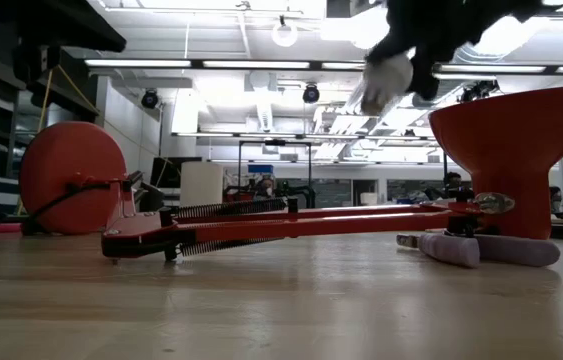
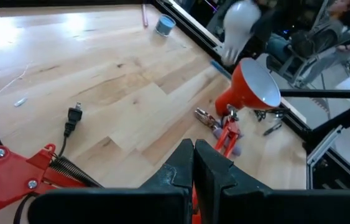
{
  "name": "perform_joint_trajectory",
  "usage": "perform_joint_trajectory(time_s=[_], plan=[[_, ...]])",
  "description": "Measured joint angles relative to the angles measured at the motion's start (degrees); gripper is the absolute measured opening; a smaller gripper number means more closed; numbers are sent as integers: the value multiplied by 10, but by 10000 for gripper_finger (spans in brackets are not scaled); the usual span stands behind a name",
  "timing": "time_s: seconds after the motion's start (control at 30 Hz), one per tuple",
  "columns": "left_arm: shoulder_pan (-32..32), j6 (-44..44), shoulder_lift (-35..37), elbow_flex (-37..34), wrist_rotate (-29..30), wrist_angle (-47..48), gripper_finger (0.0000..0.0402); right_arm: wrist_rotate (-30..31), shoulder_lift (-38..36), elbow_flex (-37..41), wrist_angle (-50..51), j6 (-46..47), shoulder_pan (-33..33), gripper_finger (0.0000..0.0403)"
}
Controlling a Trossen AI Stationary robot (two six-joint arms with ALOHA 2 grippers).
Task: Screw lightbulb
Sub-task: Remove the lightbulb from the red desk lamp, then return to home position
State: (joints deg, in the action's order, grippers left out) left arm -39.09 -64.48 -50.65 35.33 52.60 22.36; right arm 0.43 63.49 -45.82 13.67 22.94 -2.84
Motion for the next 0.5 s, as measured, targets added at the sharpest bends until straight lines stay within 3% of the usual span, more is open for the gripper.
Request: perform_joint_trajectory(time_s=[0.33, 0.5], plan=[[16, -14, 0, 0, -35, 0, 0, -181, 170, 0, -27, -66, -44, 350], [16, -15, -1, 0, -27, -1, 0, -267, 198, -9, -48, -66, -59, 364]])
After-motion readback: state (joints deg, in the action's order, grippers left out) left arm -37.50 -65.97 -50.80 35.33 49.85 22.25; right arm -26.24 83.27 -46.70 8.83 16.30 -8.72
